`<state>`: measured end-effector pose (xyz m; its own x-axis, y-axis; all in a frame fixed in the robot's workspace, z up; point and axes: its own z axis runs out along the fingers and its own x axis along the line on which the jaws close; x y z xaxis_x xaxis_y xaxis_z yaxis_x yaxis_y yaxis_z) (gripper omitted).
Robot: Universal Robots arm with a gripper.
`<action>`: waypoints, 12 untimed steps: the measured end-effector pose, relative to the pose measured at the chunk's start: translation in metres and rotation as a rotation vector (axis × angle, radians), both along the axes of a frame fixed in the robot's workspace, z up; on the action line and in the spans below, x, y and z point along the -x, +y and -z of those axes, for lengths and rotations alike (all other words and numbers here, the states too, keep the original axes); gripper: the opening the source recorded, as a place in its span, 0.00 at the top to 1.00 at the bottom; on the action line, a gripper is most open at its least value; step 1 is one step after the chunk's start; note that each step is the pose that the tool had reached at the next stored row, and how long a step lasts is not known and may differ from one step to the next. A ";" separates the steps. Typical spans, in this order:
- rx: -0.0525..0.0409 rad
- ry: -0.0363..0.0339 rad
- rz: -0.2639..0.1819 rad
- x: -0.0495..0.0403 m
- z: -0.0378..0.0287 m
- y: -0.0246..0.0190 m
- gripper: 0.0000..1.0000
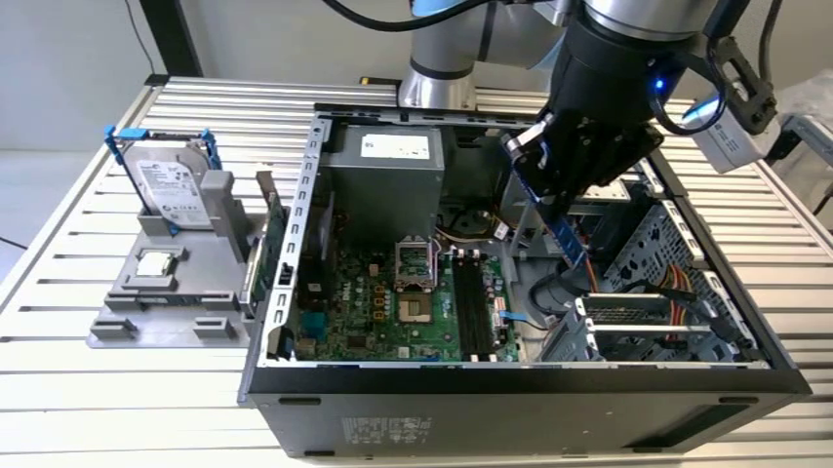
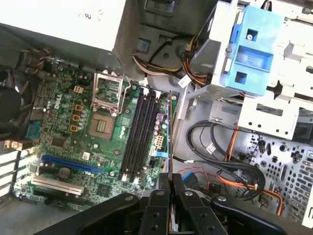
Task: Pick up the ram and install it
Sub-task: 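Insert the ram into the slot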
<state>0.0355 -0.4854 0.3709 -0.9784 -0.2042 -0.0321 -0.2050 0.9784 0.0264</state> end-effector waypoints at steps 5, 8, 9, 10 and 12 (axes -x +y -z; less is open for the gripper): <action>0.0001 0.0000 0.053 0.0000 0.0002 0.0000 1.00; -0.0001 0.0000 0.088 0.0000 0.0004 0.0000 1.00; 0.0000 0.0000 0.100 0.0000 0.0005 0.0000 1.00; 0.0000 0.0000 0.113 0.0000 0.0005 0.0000 1.00; 0.0000 0.0000 0.139 0.0000 0.0006 0.0000 1.00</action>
<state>0.0355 -0.4854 0.3703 -0.9972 -0.0671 -0.0321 -0.0680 0.9973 0.0264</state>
